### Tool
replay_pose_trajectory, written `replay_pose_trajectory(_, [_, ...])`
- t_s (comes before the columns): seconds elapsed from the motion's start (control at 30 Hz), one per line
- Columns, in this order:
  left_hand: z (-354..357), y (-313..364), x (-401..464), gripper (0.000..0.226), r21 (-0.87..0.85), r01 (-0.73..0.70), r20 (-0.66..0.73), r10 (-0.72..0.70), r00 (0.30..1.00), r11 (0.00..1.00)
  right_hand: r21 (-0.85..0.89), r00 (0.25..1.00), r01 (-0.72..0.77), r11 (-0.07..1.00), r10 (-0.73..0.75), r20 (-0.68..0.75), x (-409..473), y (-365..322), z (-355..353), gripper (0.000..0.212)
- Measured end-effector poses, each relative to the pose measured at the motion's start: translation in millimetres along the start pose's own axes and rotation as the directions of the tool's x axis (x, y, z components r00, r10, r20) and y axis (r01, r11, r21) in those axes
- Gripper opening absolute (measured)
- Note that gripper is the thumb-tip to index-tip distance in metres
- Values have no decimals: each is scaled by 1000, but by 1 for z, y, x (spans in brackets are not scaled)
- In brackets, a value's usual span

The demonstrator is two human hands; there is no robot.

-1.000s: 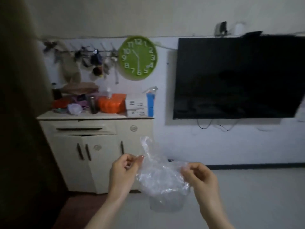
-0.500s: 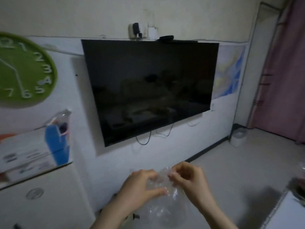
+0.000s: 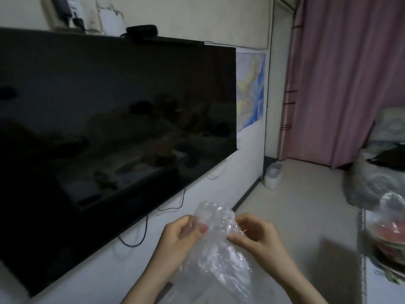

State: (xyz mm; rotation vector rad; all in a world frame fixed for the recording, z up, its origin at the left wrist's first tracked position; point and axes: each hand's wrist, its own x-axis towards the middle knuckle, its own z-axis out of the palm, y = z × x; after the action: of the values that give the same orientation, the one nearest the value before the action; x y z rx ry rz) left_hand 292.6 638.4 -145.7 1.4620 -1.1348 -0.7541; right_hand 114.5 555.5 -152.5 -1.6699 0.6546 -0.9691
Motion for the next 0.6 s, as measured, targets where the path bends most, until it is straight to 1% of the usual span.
replay_pose_trajectory(0.03, [-4,-3,27,45,-26,-1,3,1,1000,1000,22,1000,-5,1000,5,0,27,8,-3,22])
replay_pose_trajectory(0.13, [-11,-8,106,57,-48,-43,-65,40,997,998,39,1000,-25,999,25,-6,101,28,-13,15])
replay_pose_trajectory(0.17, [-11,-10,131,57,-55,-49,-85,44,995,997,26,999,-30,999,31,-11,123,35,-17,13])
replay_pose_trajectory(0.27, [-4,-19,202,45,-94,-41,-96,32,995,995,-35,997,-52,998,49,-61,182,53,-37,9])
replay_pose_trajectory(0.33, [5,-25,251,40,-127,-48,-76,38,996,991,-77,991,-72,994,63,-120,217,63,-56,13])
replay_pose_trajectory(0.47, [33,-40,358,37,-194,-90,-31,85,996,977,-145,960,-131,981,89,-265,283,89,-110,20])
replay_pose_trajectory(0.53, [52,-44,407,33,-203,-112,33,121,992,973,-162,935,-149,975,86,-344,312,101,-136,21])
replay_pose_trajectory(0.6, [68,-46,457,29,-196,-118,135,146,980,974,-178,900,-152,972,62,-432,342,112,-155,19])
